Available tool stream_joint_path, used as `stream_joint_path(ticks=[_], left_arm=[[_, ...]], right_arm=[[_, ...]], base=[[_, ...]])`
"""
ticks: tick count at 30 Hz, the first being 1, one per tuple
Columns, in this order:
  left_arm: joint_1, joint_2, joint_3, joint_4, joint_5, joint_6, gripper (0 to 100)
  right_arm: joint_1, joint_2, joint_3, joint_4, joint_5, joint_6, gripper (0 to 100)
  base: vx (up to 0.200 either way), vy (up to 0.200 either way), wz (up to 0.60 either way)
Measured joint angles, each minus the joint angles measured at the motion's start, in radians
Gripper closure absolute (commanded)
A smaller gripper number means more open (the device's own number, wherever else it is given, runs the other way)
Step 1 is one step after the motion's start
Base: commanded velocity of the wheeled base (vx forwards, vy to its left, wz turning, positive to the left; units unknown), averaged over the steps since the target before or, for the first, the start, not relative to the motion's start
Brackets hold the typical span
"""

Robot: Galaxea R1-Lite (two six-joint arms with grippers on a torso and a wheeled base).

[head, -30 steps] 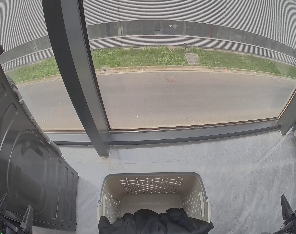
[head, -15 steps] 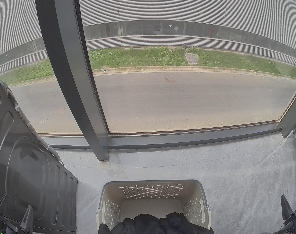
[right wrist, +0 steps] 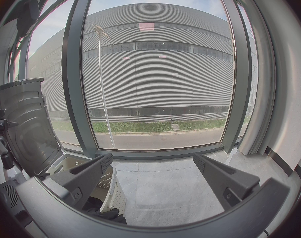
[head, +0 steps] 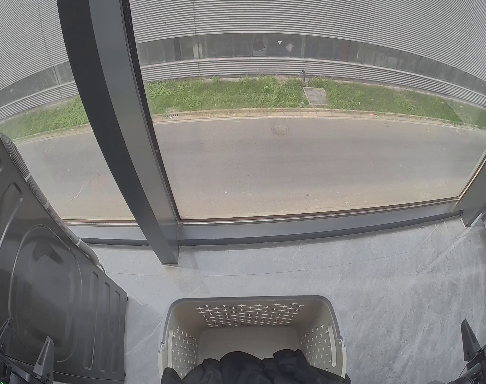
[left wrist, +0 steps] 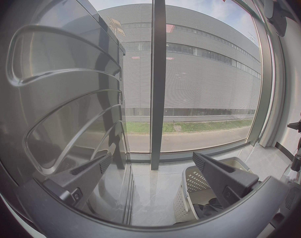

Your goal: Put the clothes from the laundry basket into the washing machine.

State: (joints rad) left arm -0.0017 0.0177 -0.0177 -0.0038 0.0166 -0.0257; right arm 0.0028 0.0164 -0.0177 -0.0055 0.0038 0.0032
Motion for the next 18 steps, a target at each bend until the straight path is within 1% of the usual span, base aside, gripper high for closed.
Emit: stream_joint_path(ticks=[2,18], left_arm=[[0.000,0.000,0.000,0.000,0.000,0.000,0],[0.000,0.000,0.000,0.000,0.000,0.000,0]], right_arm=[[0.000,0.000,0.000,0.000,0.000,0.000,0],[0.000,0.000,0.000,0.000,0.000,0.000,0]], base=[[0.000,0.000,0.00],[-0.200,0.000,0.00]])
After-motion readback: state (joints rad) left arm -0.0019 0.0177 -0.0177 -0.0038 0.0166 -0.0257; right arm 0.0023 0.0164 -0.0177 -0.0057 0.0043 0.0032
